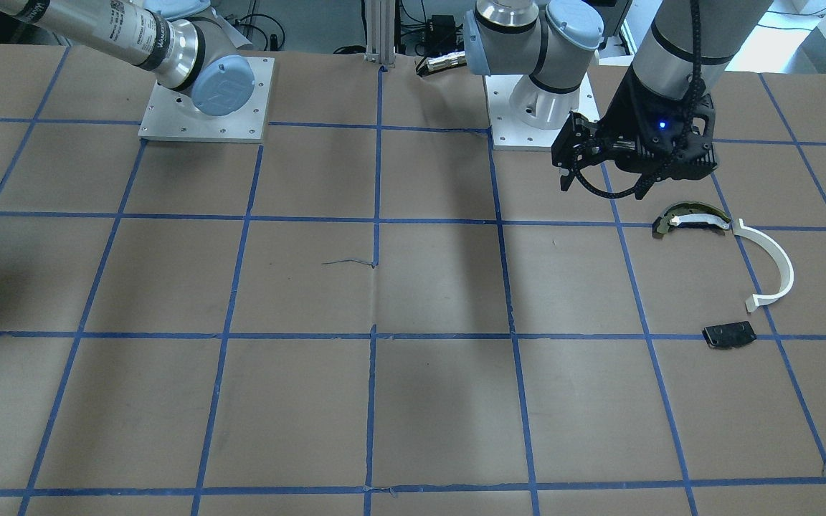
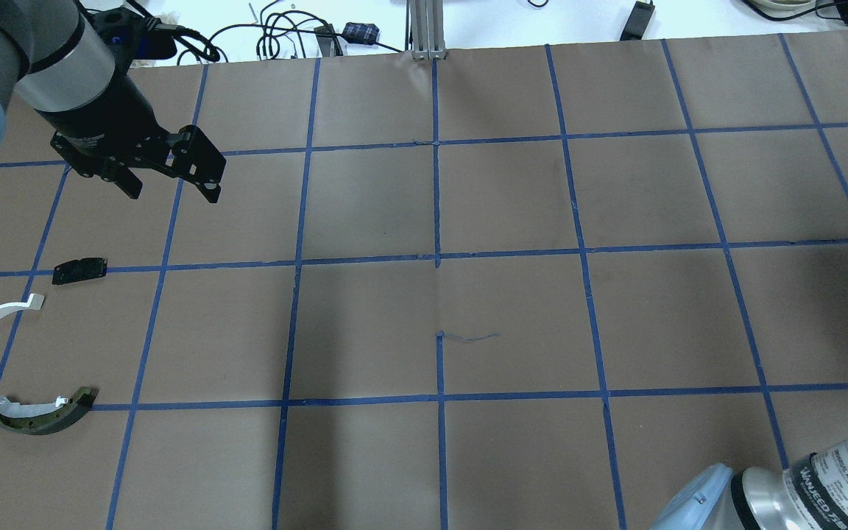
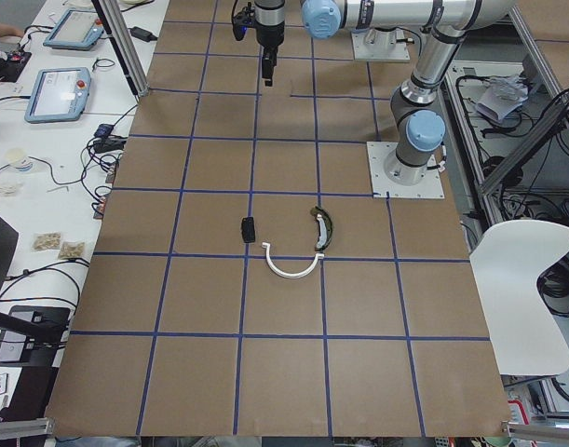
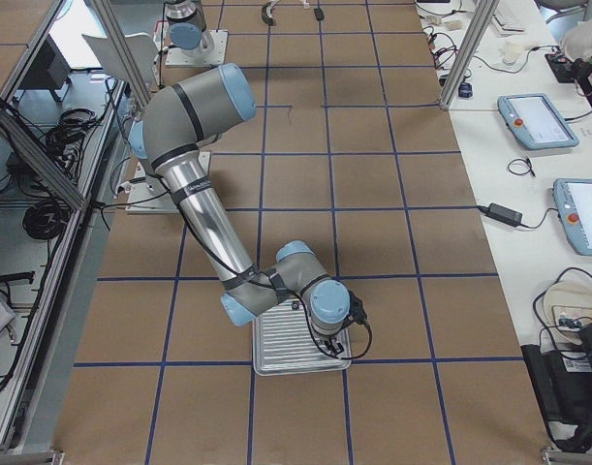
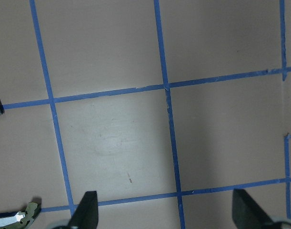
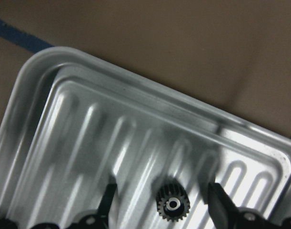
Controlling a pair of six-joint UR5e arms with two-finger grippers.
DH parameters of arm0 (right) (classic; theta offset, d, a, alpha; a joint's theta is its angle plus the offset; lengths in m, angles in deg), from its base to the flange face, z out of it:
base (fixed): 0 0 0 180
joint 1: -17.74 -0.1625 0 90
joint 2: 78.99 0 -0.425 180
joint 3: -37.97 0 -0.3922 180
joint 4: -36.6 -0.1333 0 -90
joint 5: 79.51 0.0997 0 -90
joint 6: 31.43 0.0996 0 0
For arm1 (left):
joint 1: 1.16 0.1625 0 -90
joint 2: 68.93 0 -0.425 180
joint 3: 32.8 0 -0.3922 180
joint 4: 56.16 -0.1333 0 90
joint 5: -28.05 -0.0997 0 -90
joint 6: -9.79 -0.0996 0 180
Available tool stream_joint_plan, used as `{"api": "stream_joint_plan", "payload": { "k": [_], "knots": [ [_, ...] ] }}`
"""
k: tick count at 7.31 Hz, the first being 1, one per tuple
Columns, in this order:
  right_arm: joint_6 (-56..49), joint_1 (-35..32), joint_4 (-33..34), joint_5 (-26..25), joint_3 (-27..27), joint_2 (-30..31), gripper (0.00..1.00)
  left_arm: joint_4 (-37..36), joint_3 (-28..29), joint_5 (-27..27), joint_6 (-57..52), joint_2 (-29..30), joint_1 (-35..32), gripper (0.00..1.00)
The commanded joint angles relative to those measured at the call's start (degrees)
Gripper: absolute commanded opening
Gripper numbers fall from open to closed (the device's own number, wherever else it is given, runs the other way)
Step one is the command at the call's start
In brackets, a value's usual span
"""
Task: Place bearing gear from tray to pile
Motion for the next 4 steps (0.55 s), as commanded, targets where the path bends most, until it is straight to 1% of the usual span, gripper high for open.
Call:
{"api": "stream_joint_plan", "payload": {
  "k": [1,2,4],
  "knots": [
    [-0.15,0.03,-0.32,-0.45,0.01,0.16,0.15,-0.24,-0.04,-0.03,0.00,0.04,0.00,1.00],
    [-0.15,0.03,-1.45,-0.45,-0.17,0.25,0.08,-0.24,-0.04,0.06,0.00,-0.05,0.00,1.00],
    [0.28,0.03,-2.87,-0.36,-0.70,1.12,0.06,-0.24,-0.04,0.14,0.00,-0.05,0.00,1.00]
  ]
}}
